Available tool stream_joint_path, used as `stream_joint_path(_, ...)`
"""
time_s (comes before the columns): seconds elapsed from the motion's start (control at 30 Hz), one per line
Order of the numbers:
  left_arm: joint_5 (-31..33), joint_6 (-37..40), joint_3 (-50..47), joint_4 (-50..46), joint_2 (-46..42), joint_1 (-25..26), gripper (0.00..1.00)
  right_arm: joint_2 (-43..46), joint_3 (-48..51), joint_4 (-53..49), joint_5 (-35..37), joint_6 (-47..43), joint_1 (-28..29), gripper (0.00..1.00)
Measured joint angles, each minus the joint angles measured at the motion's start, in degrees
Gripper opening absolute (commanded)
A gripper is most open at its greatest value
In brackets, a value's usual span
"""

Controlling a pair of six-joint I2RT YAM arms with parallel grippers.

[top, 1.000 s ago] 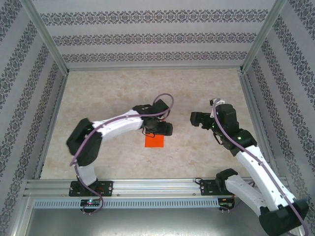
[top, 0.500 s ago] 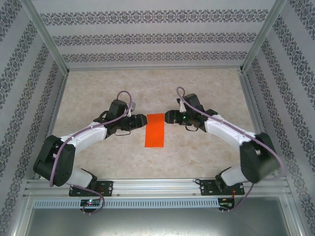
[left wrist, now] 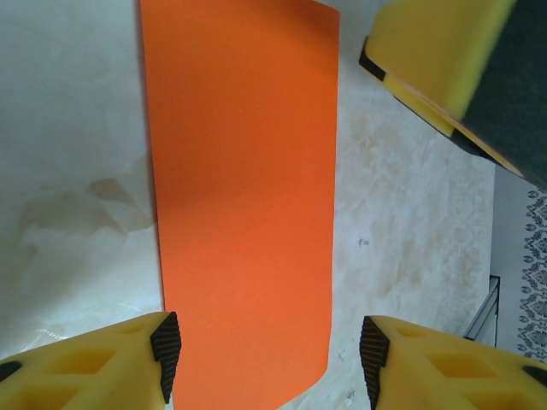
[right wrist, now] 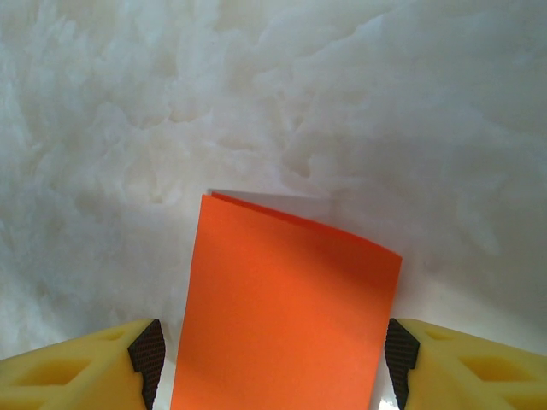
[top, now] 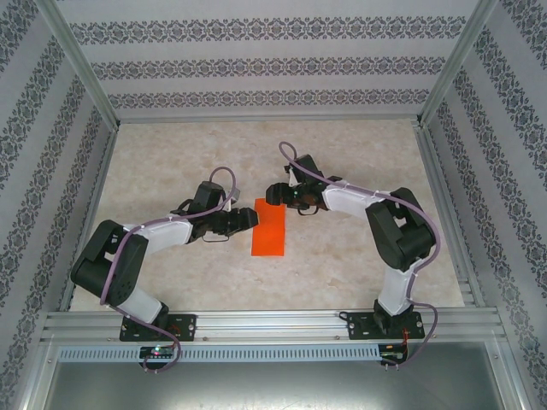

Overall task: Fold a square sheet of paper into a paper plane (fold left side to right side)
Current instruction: Third fold the triangle at the center of the table.

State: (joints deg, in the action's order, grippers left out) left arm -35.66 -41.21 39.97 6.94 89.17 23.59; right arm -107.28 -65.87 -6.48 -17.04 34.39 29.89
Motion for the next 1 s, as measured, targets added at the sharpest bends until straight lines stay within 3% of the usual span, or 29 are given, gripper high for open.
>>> stream_joint_path(0.4,-0.3,0.0,0.2,-0.3,1.9,0.0,0.58,-5.4,-2.6,0.3,-0.4,0.0,0.0,0.71)
stream_joint_path(1.0,-0.2,0.6,3.8,-3.6,5.9,0.9,0.54,-5.8,-3.0,0.3,-0.6,0.0,0.0,0.68)
